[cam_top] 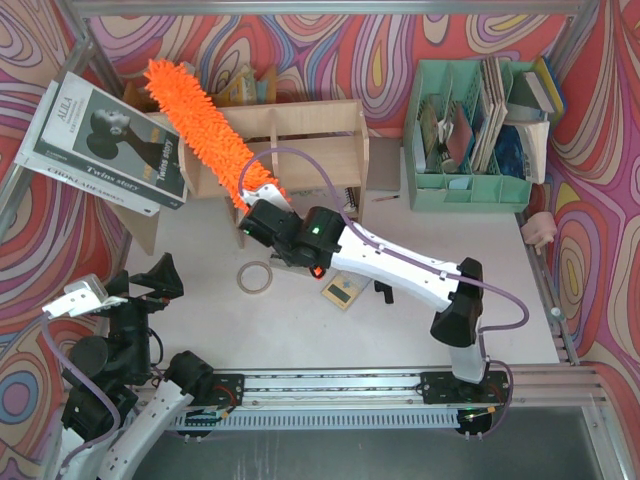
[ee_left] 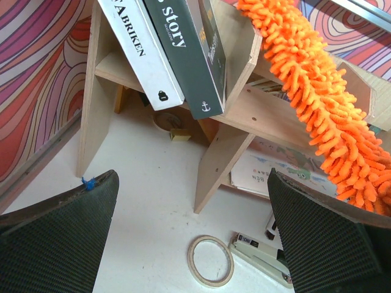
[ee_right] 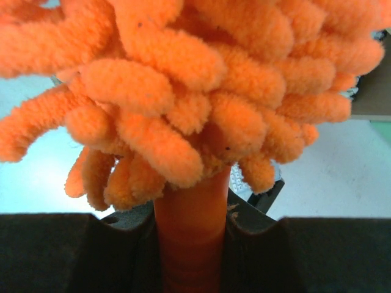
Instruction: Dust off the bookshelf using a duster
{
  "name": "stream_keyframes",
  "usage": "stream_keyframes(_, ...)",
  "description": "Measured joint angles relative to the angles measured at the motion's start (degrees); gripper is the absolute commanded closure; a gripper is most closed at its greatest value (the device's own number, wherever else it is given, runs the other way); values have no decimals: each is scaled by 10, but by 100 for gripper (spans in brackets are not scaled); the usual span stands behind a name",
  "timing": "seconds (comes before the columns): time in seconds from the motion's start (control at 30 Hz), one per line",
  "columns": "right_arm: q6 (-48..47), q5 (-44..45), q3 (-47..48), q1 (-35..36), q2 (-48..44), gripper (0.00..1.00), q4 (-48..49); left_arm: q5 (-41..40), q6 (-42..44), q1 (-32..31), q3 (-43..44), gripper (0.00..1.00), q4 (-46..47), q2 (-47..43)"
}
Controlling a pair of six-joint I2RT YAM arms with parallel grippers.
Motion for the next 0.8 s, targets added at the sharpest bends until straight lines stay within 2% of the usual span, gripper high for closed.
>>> stream_keyframes(0.37, 26, 9, -22, -31, -34, 100, -34, 0, -2, 0, 0, 2, 0, 0)
stream_keyframes(0.8, 26, -70, -25, -19, -49, 100, 31, 0, -2, 0, 0, 2, 0, 0)
